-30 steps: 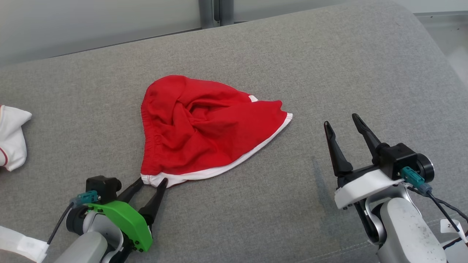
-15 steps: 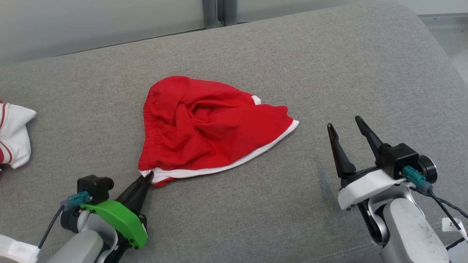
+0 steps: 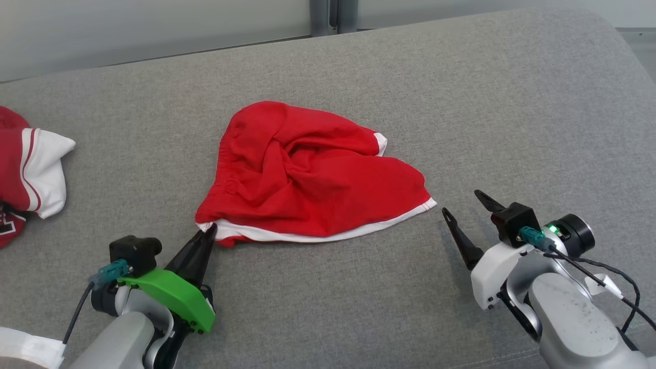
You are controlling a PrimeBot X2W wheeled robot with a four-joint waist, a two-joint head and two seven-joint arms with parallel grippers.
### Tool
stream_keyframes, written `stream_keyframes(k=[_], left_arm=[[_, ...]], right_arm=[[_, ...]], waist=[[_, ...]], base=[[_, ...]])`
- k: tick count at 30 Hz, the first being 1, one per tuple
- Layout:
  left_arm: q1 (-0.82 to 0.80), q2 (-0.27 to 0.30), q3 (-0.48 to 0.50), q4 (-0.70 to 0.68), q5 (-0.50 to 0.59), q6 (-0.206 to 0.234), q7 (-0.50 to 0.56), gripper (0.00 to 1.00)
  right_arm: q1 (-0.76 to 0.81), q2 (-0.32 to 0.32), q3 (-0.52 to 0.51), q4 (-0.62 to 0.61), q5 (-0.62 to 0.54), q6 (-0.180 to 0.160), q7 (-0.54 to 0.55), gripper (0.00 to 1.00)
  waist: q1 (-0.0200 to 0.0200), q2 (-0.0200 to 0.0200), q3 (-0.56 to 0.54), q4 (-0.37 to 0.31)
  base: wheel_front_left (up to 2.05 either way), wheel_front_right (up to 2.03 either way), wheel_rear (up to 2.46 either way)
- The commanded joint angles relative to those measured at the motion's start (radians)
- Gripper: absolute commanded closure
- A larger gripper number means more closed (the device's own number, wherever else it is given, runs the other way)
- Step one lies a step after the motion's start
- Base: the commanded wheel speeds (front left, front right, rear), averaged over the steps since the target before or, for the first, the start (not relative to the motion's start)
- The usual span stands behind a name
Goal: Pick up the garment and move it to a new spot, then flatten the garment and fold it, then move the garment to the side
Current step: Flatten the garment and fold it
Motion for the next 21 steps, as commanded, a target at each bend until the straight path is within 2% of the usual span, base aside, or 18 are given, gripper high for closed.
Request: stream_keyframes(k=[1,7,16,20,21], left_arm=[[-0.015,-0.003,0.005,0.003,0.007,-0.004,-0.005,1.0],[-0.018,-0.033,0.032,0.0,0.029,-0.006,-0.005,1.0],[-0.01,-0.059,0.046,0.006,0.058,-0.013,-0.005,1.0],[-0.004,-0.065,0.049,0.009,0.062,-0.014,-0.005,1.0],[-0.002,-0.065,0.049,0.01,0.063,-0.013,-0.005,1.0]], right_arm=[[-0.015,-0.004,0.01,0.008,0.009,-0.001,-0.005,0.0],[-0.103,-0.03,0.144,0.136,0.031,-0.001,-0.032,0.0],[-0.205,-0.016,0.28,0.301,0.128,-0.001,-0.075,0.02],[-0.233,-0.014,0.327,0.343,0.163,-0.001,-0.097,0.5],[-0.237,-0.015,0.337,0.352,0.17,-0.001,-0.099,0.55]], waist=[[0.0,0.0,0.005,0.006],[0.0,0.0,0.018,0.037],[0.0,0.0,0.026,0.078],[0.0,0.0,0.022,0.088],[0.0,0.0,0.021,0.089]], base=[[0.0,0.0,0.0],[0.0,0.0,0.0],[0.0,0.0,0.0],[0.0,0.0,0.0],[0.0,0.0,0.0]])
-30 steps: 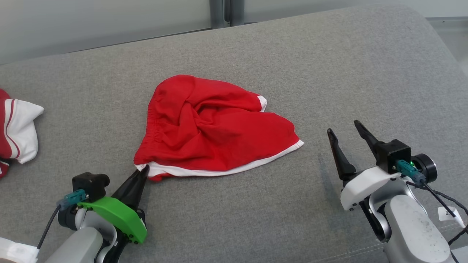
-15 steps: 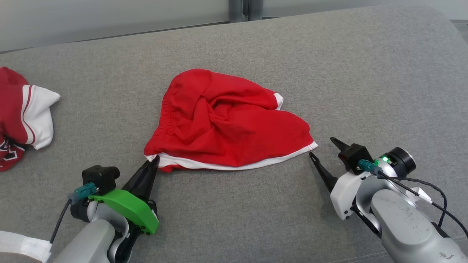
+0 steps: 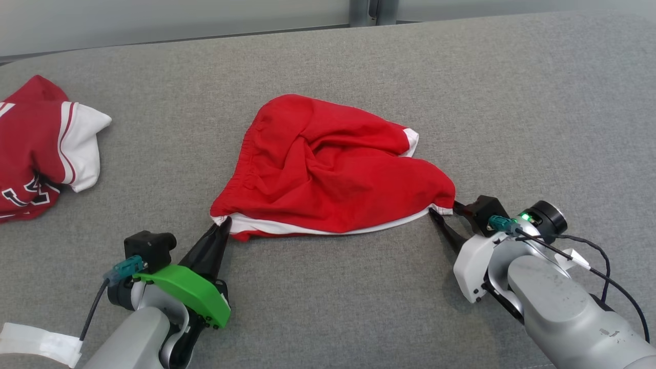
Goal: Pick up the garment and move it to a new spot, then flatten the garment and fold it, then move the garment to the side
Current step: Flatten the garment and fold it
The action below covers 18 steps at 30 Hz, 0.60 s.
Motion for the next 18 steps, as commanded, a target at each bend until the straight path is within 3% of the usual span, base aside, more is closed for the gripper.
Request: stream_keyframes(k=[1,5,6,7,12,18], left_arm=[[0.002,-0.002,0.004,0.002,0.01,-0.002,-0.003,1.0],[0.011,-0.003,0.008,0.007,0.009,-0.003,-0.003,1.0],[0.013,-0.003,0.008,0.008,0.009,-0.003,-0.004,1.0],[0.015,-0.003,0.009,0.009,0.008,-0.004,-0.004,1.0],[0.021,0.001,0.022,-0.001,0.001,-0.004,-0.004,1.0],[0.035,0.011,0.075,-0.062,-0.018,-0.004,-0.003,1.0]], right_arm=[[-0.007,-0.002,0.018,0.019,0.017,-0.001,-0.009,0.59],[-0.015,0.002,0.053,0.052,0.058,-0.001,-0.015,0.75],[-0.015,0.003,0.062,0.058,0.068,-0.001,-0.017,0.82],[-0.016,0.004,0.069,0.063,0.078,-0.001,-0.018,0.98],[-0.019,0.007,0.074,0.047,0.164,-0.002,-0.026,1.0],[-0.011,-0.028,0.074,-0.082,0.298,-0.001,-0.029,1.0]], waist=[[0.0,0.0,-0.004,0.003],[0.0,0.0,-0.01,0.002],[0.0,0.0,-0.011,0.001],[0.0,0.0,-0.012,0.0],[0.0,0.0,-0.022,-0.009],[0.0,0.0,-0.049,-0.028]], base=[[0.0,0.0,0.0],[0.0,0.0,0.0],[0.0,0.0,0.0],[0.0,0.0,0.0],[0.0,0.0,0.0],[0.0,0.0,0.0]])
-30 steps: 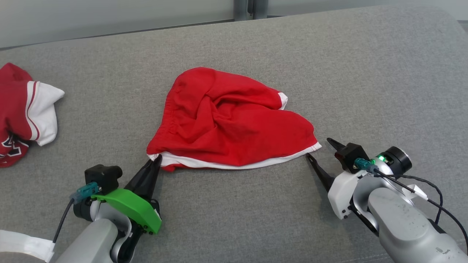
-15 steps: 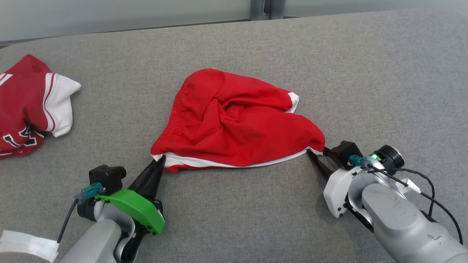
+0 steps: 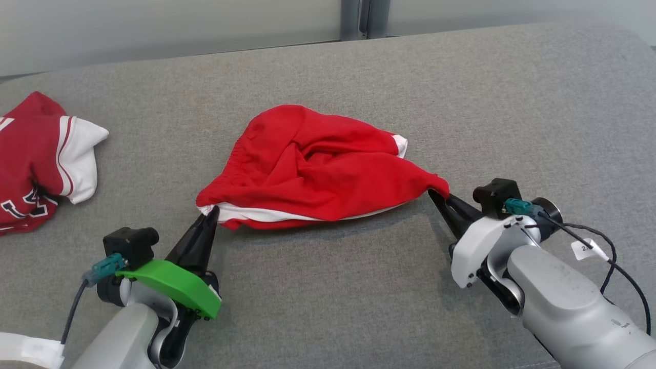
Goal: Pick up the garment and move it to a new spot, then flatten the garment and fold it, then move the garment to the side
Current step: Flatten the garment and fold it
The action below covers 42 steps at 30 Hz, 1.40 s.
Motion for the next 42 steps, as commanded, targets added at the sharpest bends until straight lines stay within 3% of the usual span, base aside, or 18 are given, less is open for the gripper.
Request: stream_keyframes(k=[1,5,13,23,30,42], left_arm=[[0.014,0.006,0.023,-0.029,-0.012,-0.003,-0.002,1.0],[0.021,0.01,0.052,-0.082,-0.049,-0.002,-0.002,1.0],[0.009,0.077,0.092,-0.224,-0.09,0.009,0.019,1.0],[-0.017,0.181,0.136,-0.412,-0.077,0.114,0.113,1.0],[-0.072,0.251,0.155,-0.488,-0.05,0.168,0.192,1.0],[-0.137,0.301,0.178,-0.749,-0.05,0.224,0.281,1.0]], right_arm=[[0.014,-0.015,-0.006,-0.057,0.061,-0.001,-0.004,1.0],[0.024,-0.048,-0.003,-0.158,0.16,-0.001,0.001,1.0],[0.038,-0.156,-0.032,-0.375,0.331,-0.001,0.094,1.0],[0.077,-0.227,-0.119,-0.603,0.448,-0.001,0.183,1.0],[0.046,-0.23,-0.217,-0.658,0.413,-0.002,0.204,1.0],[0.048,-0.192,-0.375,-0.822,0.344,-0.001,0.25,1.0]], waist=[[0.0,0.0,-0.017,-0.013],[0.0,0.0,-0.033,-0.022],[0.0,0.0,-0.084,-0.033],[0.0,0.0,-0.151,-0.028],[0.0,0.0,-0.188,-0.034],[0.0,0.0,-0.204,-0.027]], base=[[0.0,0.0,0.0],[0.0,0.0,0.0],[0.0,0.0,0.0],[0.0,0.0,0.0],[0.0,0.0,0.0],[0.0,0.0,0.0]])
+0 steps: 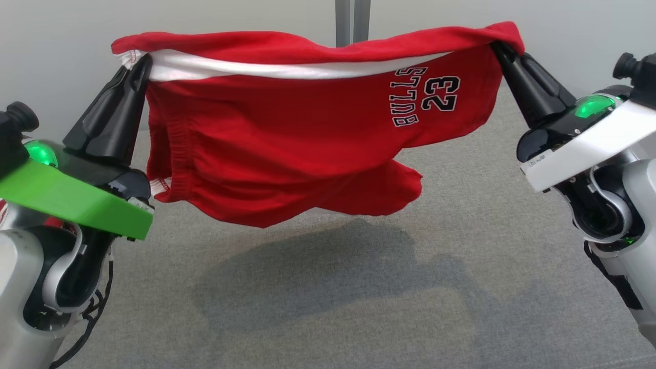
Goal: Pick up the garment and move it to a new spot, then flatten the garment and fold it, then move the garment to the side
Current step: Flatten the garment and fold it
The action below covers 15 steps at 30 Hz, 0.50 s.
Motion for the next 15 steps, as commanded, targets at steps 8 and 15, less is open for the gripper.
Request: stream_keyframes(k=[8,15], left_arm=[[-0.04,0.021,0.004,-0.051,-0.025,0.029,0.072,1.0],[-0.262,-0.035,-0.038,0.194,-0.041,-0.013,0.192,1.0]], right_arm=[[0.021,0.039,-0.122,-0.088,-0.047,-0.001,0.095,1.0],[-0.232,0.151,-0.133,0.136,-0.132,-0.001,0.164,1.0]], waist=[[0.0,0.0,0.057,0.004],[0.0,0.0,0.245,-0.022]], base=[[0.0,0.0,0.0],[0.0,0.0,0.0]])
